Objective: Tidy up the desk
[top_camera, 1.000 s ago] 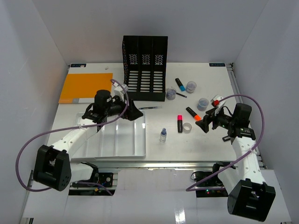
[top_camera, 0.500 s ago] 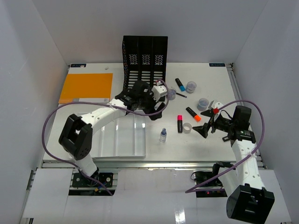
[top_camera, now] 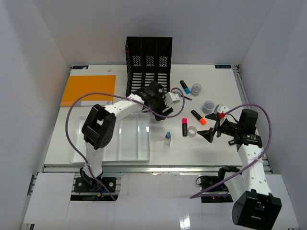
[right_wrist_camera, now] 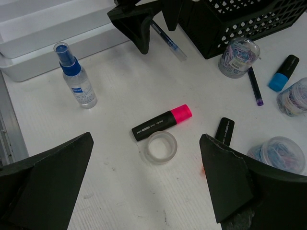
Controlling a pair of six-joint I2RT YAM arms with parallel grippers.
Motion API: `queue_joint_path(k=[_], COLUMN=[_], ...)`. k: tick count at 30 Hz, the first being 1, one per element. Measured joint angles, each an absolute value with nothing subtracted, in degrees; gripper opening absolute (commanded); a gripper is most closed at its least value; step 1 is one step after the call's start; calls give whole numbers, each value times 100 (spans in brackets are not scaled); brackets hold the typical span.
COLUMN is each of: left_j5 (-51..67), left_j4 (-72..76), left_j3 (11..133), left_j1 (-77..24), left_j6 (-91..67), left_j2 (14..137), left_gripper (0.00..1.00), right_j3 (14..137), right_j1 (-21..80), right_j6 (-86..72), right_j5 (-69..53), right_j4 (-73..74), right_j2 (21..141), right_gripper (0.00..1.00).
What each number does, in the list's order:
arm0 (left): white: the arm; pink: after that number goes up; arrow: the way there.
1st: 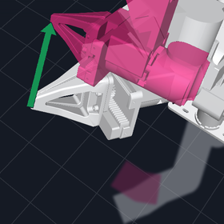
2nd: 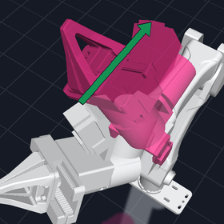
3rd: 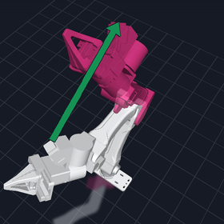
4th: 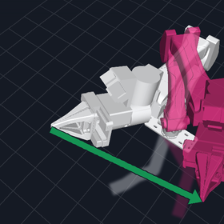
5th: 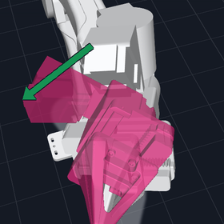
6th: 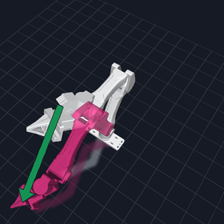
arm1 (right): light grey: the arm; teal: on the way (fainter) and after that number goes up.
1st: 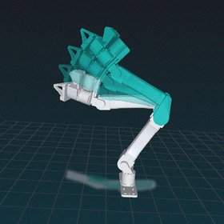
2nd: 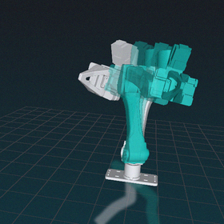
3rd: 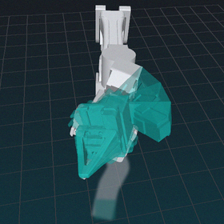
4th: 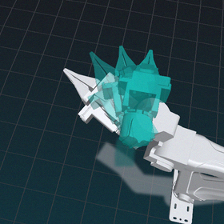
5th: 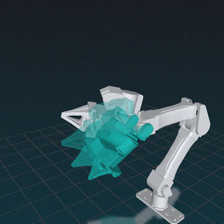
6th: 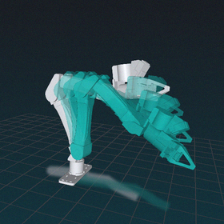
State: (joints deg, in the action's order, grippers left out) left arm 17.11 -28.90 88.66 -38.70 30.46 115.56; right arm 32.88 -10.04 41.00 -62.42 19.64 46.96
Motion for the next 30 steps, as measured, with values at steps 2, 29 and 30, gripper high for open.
queue_joint_path(k=[2, 29, 30], left_j5=[1667, 845, 866], left_j4=[-2935, -2838, -2839], left_j3=[8946, 9128, 9117], left_j1=[-3870, -3870, -3870], left_j6=[3102, 3206, 3195], left_j2=[11736, 12261, 12261], left_gripper=[73, 14, 10], right_j3=[3288, 3286, 3286], right_j1=[-1004, -1004, -1004], right_j6=[4100, 4099, 4099], right_j5=[-6266, -6364, -6364], right_j4=[1964, 1964, 1964], right_j2=[4696, 4696, 4696], right_gripper=[99, 98, 98])
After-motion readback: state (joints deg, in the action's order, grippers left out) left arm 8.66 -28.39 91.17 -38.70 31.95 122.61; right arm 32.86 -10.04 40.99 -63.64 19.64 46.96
